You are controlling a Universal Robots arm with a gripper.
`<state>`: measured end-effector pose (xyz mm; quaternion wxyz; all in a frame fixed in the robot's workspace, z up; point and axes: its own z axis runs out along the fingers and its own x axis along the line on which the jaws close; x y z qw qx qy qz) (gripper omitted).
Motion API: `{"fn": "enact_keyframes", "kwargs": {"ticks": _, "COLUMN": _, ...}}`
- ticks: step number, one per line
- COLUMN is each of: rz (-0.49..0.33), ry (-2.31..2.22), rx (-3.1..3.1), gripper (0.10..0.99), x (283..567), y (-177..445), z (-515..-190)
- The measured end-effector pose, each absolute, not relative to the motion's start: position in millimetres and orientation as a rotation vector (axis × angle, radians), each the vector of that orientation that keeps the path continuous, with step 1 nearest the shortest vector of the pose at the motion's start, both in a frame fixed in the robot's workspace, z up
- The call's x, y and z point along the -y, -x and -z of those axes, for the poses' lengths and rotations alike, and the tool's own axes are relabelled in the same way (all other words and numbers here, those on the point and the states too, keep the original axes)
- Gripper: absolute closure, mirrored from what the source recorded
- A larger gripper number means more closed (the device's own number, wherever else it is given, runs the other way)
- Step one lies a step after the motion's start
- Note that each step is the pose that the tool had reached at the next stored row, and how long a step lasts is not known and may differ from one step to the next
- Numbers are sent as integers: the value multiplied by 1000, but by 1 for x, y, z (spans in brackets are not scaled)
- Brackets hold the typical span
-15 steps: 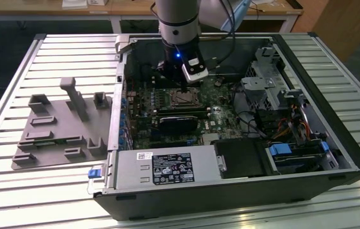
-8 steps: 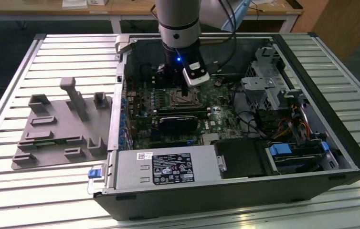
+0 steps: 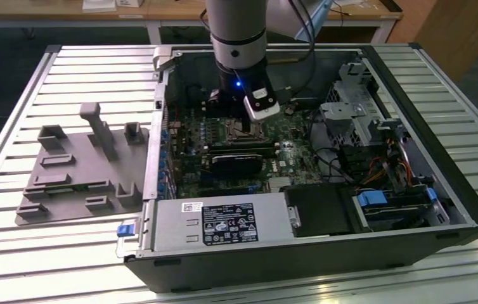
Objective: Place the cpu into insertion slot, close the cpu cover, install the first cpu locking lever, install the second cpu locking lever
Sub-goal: 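Install the second cpu locking lever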
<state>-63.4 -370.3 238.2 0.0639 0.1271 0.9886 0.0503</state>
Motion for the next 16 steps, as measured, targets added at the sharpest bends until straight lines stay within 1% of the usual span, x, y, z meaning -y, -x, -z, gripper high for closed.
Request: {"fn": "enact_keyframes", "kwargs": {"ticks": 16, "rz": -153, "ry": -384, "rx": -2986, "gripper": 984, "x": 381, "y": 69, "z": -231}}
